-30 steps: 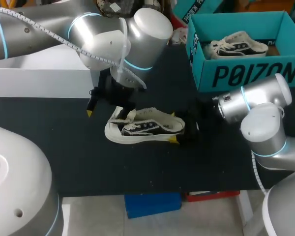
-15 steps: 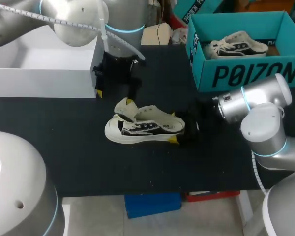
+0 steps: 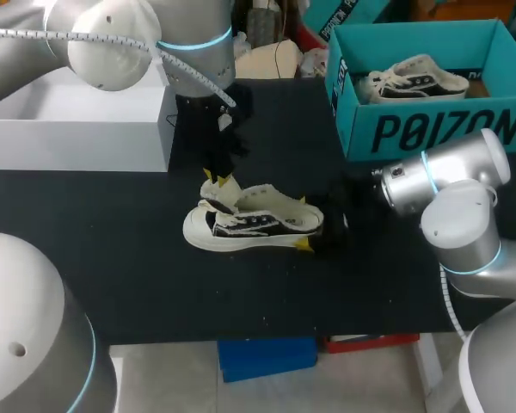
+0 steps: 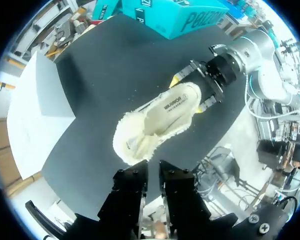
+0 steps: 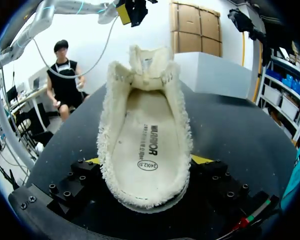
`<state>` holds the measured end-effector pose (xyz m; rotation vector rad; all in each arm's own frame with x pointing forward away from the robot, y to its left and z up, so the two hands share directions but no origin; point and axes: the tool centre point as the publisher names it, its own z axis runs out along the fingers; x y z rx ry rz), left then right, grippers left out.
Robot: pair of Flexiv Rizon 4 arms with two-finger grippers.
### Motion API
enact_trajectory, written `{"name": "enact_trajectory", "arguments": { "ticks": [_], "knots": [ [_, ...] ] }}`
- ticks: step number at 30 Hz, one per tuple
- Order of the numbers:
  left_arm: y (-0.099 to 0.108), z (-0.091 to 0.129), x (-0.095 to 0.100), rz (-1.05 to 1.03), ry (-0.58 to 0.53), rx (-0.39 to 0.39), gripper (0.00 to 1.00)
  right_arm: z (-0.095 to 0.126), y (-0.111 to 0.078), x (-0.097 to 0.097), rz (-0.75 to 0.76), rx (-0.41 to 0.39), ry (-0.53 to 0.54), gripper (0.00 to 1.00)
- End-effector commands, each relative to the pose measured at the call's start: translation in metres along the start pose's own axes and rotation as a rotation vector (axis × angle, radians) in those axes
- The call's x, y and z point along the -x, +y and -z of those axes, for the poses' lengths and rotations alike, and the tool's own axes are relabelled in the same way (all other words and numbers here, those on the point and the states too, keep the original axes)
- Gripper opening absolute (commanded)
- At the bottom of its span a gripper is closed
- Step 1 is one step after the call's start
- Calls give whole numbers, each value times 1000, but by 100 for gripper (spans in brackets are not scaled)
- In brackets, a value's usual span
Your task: Take the shoe out of the shoebox, open the shoe tongue, remove and reinsert the insole, then place the shoe into the shoebox
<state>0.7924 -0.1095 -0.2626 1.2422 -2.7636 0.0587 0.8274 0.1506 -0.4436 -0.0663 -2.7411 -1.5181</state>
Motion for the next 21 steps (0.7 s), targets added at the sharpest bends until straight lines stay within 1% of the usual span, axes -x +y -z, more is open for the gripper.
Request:
{"name": "enact_trajectory", "arguments": {
  "ticks": [1, 9, 10, 11, 13, 16, 17, 19, 21],
  "knots": [
    [0, -2, 6, -701, 300, 32, 0, -4, -2, 1, -1, -1, -2, 0],
    [0, -2, 6, -701, 300, 32, 0, -4, -2, 1, -1, -1, -2, 0],
    [0, 1, 3, -729, 221, 12, 0, -4, -2, 1, -1, -1, -2, 0],
    [-1, 3, -1, -780, 184, 13, 0, -4, -2, 1, -1, -1, -2, 0],
    [-5, 6, -8, -856, 162, -28, 0, -4, -2, 1, -1, -1, -2, 0],
    [-13, 9, -16, -930, 109, -53, 0, -4, -2, 1, -1, -1, -2, 0],
    [-16, 7, -19, -944, 59, -38, 0, -4, -2, 1, -1, -1, -2, 0],
    [-23, 3, -23, -956, 55, -34, 0, -4, -2, 1, -1, -1, -2, 0],
    [-29, -3, -26, -953, 11, -12, 0, -4, -2, 1, -1, -1, -2, 0]
  ]
}}
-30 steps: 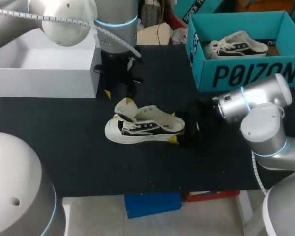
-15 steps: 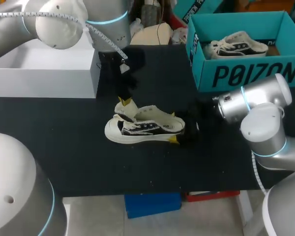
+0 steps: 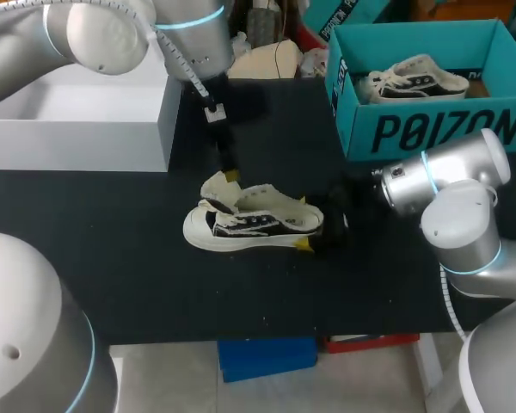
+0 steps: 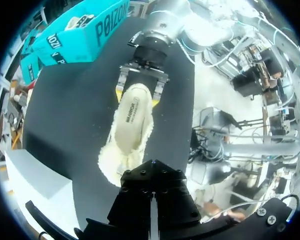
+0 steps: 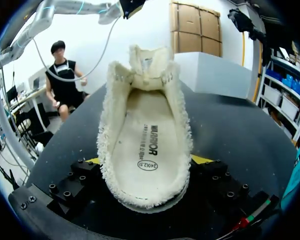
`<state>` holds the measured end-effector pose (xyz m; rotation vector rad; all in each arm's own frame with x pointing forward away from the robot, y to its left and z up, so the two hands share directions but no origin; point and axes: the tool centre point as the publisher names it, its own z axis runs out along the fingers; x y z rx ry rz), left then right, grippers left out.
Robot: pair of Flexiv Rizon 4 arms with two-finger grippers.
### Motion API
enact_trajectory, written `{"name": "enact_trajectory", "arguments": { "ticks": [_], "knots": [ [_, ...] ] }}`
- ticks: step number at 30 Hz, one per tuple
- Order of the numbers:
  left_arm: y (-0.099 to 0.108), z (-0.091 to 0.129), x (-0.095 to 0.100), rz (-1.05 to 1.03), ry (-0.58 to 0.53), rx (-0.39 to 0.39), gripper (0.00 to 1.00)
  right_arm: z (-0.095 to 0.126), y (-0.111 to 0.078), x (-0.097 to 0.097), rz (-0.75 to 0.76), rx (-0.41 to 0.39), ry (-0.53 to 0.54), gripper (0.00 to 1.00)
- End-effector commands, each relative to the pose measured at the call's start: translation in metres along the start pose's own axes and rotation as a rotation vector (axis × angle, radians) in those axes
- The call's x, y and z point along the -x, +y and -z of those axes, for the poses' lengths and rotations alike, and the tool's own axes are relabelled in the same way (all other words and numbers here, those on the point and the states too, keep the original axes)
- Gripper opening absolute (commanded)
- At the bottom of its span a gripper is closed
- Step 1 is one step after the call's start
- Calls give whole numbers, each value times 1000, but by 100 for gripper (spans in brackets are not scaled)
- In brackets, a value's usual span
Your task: Take the shoe out of the shoebox, open the shoe tongue, remove and reinsert the insole, then place the shoe into the shoebox
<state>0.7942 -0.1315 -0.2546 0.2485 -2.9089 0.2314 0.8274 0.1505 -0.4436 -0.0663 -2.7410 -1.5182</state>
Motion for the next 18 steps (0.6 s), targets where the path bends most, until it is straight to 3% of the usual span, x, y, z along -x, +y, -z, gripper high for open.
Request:
{"name": "enact_trajectory", "arguments": {
  "ticks": [1, 18],
  "knots": [
    [-18, -13, 4, -281, -108, 70, 0, -4, -2, 1, -1, -1, -2, 0],
    [-36, -67, 51, -205, -33, 80, 0, -4, -2, 1, -1, -1, -2, 0]
  ]
}}
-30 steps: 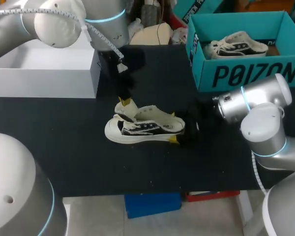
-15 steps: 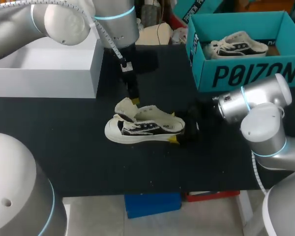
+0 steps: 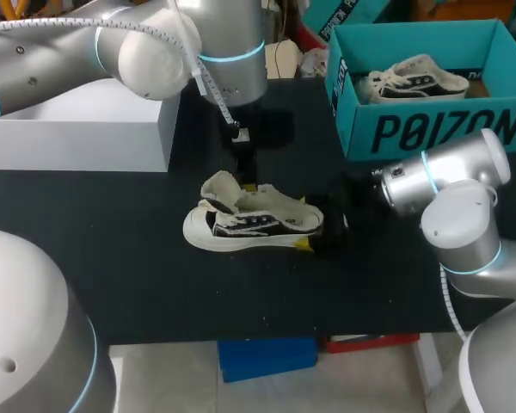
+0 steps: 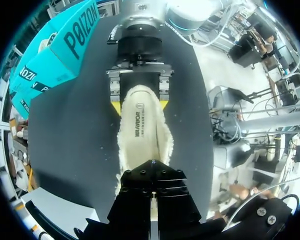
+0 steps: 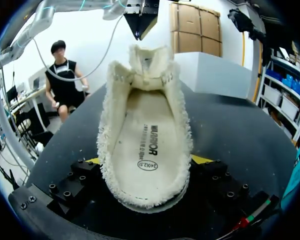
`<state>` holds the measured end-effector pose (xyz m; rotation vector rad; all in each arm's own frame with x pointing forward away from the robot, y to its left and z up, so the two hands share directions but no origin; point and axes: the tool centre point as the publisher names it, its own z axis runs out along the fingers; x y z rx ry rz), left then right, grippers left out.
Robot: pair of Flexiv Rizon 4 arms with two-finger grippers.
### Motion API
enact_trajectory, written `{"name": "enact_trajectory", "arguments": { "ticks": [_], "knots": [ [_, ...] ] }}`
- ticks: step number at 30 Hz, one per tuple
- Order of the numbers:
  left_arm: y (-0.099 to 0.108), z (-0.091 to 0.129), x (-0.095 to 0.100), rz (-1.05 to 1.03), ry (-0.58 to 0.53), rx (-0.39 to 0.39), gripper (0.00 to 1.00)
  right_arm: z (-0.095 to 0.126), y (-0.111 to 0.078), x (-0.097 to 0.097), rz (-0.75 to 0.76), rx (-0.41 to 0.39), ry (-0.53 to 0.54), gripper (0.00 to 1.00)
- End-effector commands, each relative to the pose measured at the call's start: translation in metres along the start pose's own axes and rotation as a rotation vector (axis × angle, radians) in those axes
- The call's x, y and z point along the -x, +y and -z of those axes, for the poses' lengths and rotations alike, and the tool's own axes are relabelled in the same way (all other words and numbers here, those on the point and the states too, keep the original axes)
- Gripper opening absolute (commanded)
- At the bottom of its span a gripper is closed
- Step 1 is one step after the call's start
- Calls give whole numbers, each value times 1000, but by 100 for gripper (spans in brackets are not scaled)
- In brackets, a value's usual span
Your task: Take the shoe out of the shoebox, open the shoe tongue, remove and reinsert the insole, then place the shoe into the shoebox
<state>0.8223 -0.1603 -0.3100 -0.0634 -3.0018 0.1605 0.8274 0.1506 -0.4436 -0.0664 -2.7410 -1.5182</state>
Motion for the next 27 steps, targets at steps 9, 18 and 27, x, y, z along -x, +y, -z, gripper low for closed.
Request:
{"name": "enact_trajectory", "arguments": {
  "ticks": [9, 18, 27],
  "knots": [
    [-14, -44, 27, 12, 94, 0, 0, -4, -2, 1, -1, -1, -2, 0],
    [-13, -70, 21, 24, 154, -18, 0, -4, -2, 1, -1, -1, -2, 0],
    [-10, -88, 0, 33, 201, -30, 0, -4, -2, 1, -1, -1, -2, 0]
  ]
}}
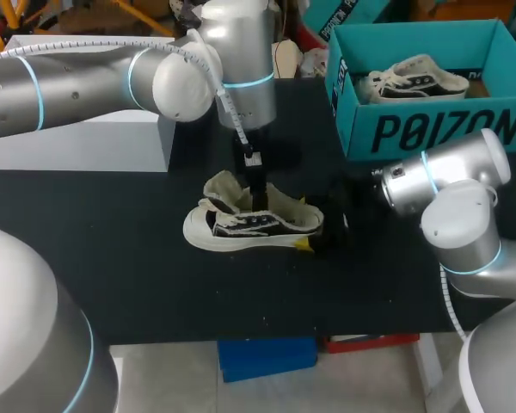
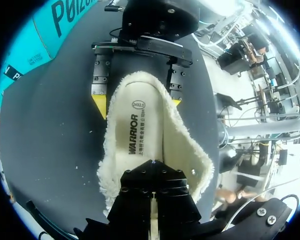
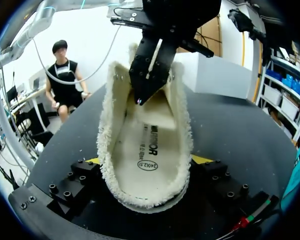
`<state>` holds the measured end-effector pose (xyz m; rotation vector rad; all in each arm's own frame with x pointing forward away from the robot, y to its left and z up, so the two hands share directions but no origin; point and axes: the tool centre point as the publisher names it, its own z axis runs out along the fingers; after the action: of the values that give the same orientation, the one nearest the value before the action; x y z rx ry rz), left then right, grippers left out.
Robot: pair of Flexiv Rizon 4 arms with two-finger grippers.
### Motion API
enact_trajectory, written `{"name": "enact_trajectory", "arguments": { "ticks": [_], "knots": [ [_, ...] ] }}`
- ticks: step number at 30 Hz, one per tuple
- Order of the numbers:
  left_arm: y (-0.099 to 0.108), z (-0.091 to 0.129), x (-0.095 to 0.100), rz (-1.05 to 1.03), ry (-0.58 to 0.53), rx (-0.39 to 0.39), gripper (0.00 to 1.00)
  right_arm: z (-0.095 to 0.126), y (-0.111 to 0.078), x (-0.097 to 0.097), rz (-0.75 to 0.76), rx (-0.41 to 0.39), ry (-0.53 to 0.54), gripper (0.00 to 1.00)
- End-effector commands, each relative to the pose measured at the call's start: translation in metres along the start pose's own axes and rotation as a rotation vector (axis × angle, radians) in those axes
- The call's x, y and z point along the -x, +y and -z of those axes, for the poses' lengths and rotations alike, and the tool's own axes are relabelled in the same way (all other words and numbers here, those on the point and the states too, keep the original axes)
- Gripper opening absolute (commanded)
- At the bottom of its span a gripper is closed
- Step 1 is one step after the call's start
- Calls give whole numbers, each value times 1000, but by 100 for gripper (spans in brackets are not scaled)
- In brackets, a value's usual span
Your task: Take the shoe out of the shoebox, open the shoe tongue, remove and reinsert the insole, then place the shoe into the shoebox
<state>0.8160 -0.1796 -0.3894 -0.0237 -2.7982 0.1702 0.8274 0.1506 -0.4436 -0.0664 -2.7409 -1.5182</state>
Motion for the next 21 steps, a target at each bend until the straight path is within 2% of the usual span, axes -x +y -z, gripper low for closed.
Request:
{"name": "enact_trajectory", "arguments": {
  "ticks": [1, 21],
  "knots": [
    [1, -10, -6, -4, 1, -10, 0, -4, -2, 1, -1, -1, -2, 0],
    [-2, -40, -18, -10, -16, 57, 0, -4, -2, 1, -1, -1, -2, 0]
  ]
}}
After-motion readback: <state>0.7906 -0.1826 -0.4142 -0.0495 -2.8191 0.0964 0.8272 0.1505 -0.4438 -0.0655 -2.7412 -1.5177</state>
